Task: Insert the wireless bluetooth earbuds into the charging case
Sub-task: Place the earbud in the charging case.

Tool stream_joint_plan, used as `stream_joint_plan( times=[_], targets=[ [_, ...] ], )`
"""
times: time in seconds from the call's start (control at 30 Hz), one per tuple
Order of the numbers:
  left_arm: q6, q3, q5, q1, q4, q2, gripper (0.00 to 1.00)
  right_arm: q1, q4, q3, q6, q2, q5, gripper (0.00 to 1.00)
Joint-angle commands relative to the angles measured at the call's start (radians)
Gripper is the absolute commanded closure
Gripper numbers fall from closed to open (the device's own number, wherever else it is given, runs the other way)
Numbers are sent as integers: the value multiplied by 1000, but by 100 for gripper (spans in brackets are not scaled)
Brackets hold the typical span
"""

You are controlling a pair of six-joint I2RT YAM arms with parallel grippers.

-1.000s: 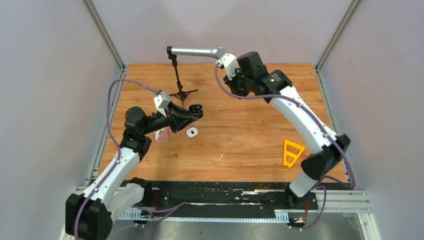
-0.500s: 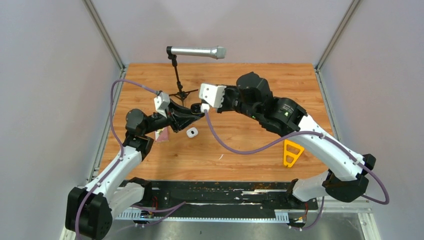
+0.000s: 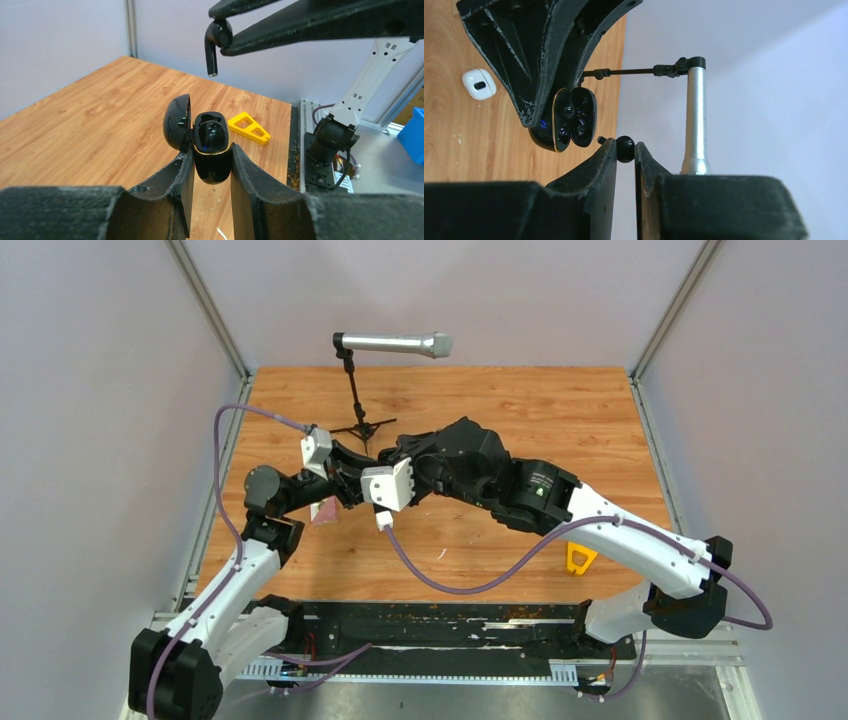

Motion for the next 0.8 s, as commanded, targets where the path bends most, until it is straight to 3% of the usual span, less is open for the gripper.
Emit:
stream_joint_plan(
  times=[0.0, 0.77],
  targets=[
    [-44, 38, -24, -3, 24, -25, 100, 9, 56, -19, -112, -12, 17, 100],
    [-71, 61, -46, -3, 23, -36, 100, 15, 36, -61, -157, -35, 12, 100]
  ],
)
